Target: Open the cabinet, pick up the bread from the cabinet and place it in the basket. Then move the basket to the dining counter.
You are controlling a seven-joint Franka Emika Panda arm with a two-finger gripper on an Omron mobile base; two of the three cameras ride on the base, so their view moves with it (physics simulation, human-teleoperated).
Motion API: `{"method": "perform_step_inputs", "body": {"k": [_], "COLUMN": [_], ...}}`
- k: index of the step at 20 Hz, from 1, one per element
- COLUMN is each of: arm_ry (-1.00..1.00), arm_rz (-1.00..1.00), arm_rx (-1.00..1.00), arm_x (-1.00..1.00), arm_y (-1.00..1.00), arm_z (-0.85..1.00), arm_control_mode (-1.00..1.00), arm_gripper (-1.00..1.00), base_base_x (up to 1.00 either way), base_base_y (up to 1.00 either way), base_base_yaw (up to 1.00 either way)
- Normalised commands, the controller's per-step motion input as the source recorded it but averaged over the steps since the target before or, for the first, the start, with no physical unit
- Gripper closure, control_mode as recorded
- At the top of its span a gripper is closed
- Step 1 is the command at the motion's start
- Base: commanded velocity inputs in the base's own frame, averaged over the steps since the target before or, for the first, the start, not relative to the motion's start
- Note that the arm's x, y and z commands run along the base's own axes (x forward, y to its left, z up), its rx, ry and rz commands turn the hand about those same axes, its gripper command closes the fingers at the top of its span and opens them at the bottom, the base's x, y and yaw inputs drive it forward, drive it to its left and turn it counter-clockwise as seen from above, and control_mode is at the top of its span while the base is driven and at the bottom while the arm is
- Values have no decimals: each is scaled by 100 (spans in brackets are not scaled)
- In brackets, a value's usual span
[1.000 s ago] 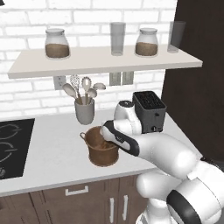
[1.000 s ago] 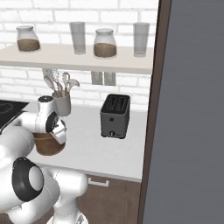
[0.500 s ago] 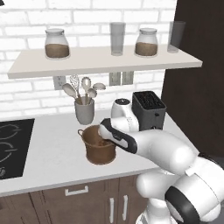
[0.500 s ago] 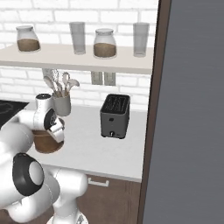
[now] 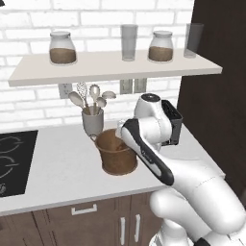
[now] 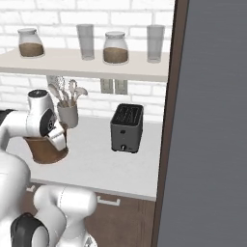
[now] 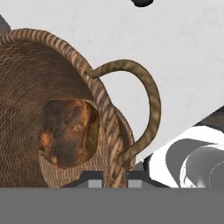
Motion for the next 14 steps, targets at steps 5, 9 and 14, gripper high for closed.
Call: {"method": "perform_step_inputs", "body": {"k": [5,9,14], "arm_ry": [-1,0,-6], "arm_rz": [0,-4,-29], "arm_rx": [0,0,0], "arm_x": [-45,-25,-20], "arm_y": [-39,-61,-55], "arm_z": [77,65,65], "arm_control_mode": [-100,-100,-100], "arm_gripper": [100,100,100], "base_base_x": [0,0,0], "base_base_y": [0,0,0], "base_base_yaw": [0,0,0]}}
